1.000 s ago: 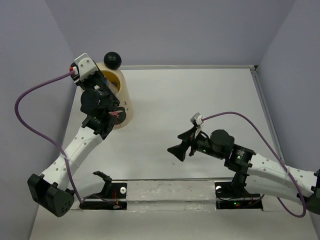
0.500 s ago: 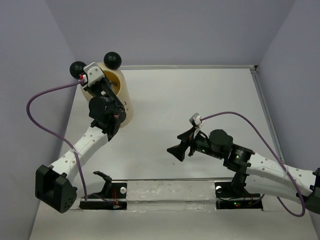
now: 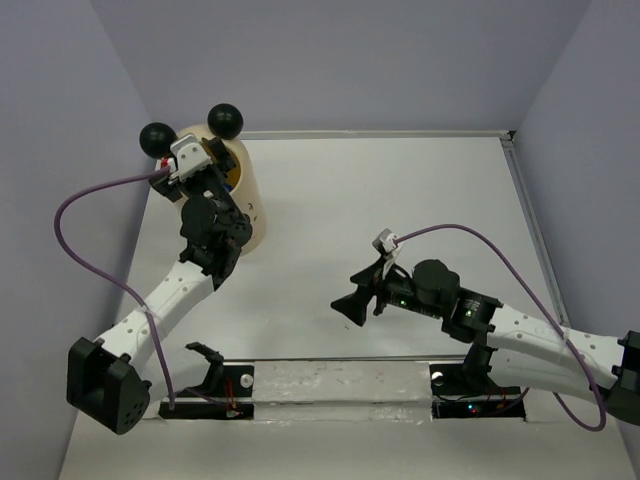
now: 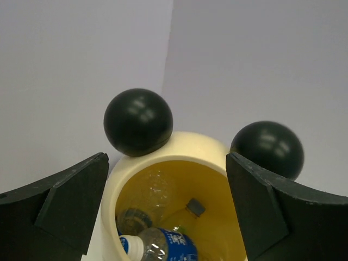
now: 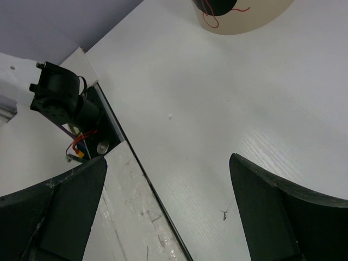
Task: Put the plastic bottles in the bin
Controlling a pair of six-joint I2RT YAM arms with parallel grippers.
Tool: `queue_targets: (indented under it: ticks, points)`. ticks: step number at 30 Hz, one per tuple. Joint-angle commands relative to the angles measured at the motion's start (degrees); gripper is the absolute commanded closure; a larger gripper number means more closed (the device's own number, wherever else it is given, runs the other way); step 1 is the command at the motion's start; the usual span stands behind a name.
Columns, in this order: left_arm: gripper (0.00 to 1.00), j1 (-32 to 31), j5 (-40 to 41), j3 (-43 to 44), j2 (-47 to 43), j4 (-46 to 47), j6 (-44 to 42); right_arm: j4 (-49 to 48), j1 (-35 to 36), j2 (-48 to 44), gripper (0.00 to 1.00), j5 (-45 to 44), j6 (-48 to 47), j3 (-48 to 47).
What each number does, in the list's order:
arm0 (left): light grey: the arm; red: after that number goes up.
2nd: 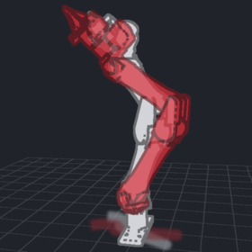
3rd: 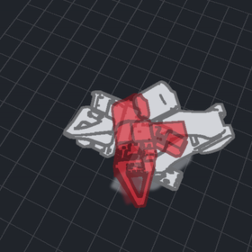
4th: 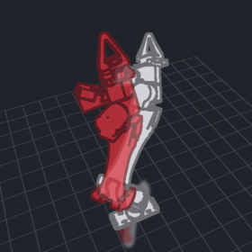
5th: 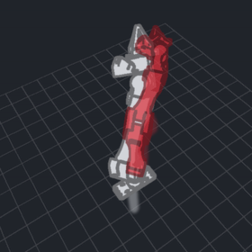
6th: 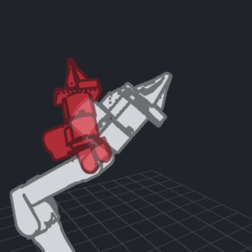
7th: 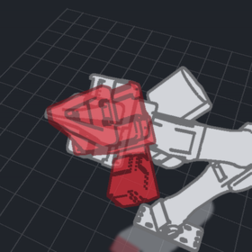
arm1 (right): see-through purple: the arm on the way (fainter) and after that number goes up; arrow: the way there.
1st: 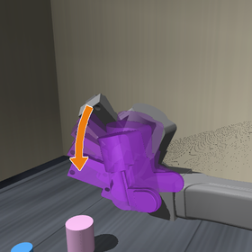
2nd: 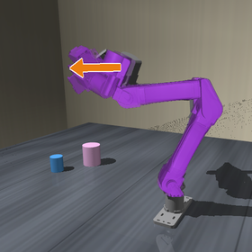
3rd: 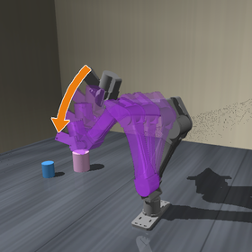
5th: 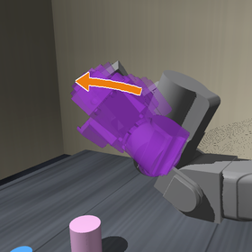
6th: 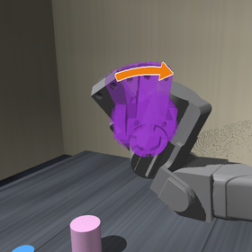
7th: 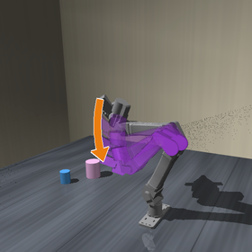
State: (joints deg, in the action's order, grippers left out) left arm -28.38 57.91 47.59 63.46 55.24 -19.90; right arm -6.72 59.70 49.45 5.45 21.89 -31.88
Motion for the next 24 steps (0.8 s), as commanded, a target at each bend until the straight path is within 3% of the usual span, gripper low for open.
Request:
queue_targets:
  ticks: [1,9,12,13,15,16,18,21,24]
  points:
    - [0.01,-0.09,-3.5,7.59,-4.22,-10.48,9.34,-4.0,0.41,0.82,0.0,1.14,0.0,-1.08]
    - [0.01,-0.36,-12.64,22.79,-9.31,-39.74,19.45,-3.92,0.41,2.05,0.0,0.7,-1.32,-3.36]
    - [0.01,-0.27,-20.71,24.13,-13.34,-49.6,26.74,-2.6,0.41,0.39,0.08,-1.83,-1.85,-4.15]
    - [0.01,-0.27,-26.47,22.91,-16.67,-52.49,28.67,-1.81,0.41,-1.44,0.26,-2.81,-2.02,-4.24]
    - [0.01,-0.36,-31.87,20.88,-20.2,-54.44,30.35,-0.58,0.41,-3.74,0.47,-6.83,-2.29,-4.59]
    - [0.01,-0.27,-34.68,19.83,-22.05,-55.06,31.14,0.12,0.41,-4.88,0.8,-8.6,-2.46,-4.86]
    - [0.01,-0.36,-42.86,16.49,-27.32,-57.52,31.85,3.72,0.41,-8.57,0.98,-13.33,-3.43,-5.73]
    - [0.01,-0.36,-49.46,11.83,-33.48,-59.81,34.4,8.9,0.41,-14.28,1.0,-19.83,-5.1,-7.67]
    - [0.01,-0.27,-53.59,7.09,-38.66,-61.57,36.07,11.9,0.41,-21.03,0.55,-27.12,-6.24,-8.02]
